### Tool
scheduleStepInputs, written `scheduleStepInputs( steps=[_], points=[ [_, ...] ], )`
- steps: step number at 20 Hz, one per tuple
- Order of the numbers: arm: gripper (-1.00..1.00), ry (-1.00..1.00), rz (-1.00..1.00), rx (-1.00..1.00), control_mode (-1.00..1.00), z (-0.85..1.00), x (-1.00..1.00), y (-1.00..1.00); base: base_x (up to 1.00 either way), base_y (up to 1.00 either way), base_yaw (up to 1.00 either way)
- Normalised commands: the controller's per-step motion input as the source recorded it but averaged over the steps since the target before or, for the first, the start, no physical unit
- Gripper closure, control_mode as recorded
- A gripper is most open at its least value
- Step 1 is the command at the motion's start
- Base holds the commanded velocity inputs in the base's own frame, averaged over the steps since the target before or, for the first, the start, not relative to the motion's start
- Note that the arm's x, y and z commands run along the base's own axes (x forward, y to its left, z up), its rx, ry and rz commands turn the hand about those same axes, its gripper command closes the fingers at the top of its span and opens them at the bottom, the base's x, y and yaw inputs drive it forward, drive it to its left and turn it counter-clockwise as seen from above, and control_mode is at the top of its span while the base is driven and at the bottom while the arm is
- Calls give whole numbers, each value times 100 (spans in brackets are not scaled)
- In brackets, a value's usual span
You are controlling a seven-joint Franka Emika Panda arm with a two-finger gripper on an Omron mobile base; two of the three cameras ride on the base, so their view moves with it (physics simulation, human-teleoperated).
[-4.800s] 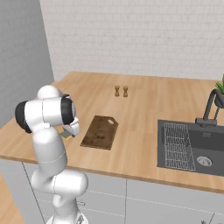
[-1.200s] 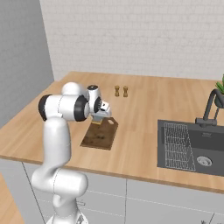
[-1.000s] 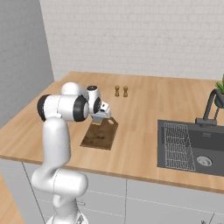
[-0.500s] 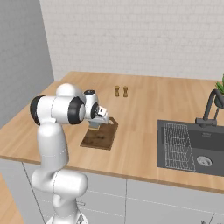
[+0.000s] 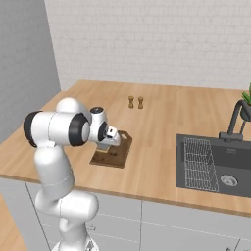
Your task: Pick up the sponge from the counter and clean the cutting board by briefly scrubbing or pressing down on the cutting board. Once finished, release the sponge.
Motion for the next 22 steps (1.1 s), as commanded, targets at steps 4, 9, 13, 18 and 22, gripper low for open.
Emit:
scheduleStepInputs(
  steps=[4,9,13,18,22],
  points=[
    [100,-3,0,0,-100,-30,-74,0,0,0,0],
    [100,-3,0,0,-100,-24,-74,0,0,0,0],
    [100,-1,0,0,-100,-5,-58,0,0,0,0],
    [100,0,0,0,-100,0,-10,-12,0,0,0],
    [100,0,3,0,-100,0,1,-37,0,0,0]
  ],
)
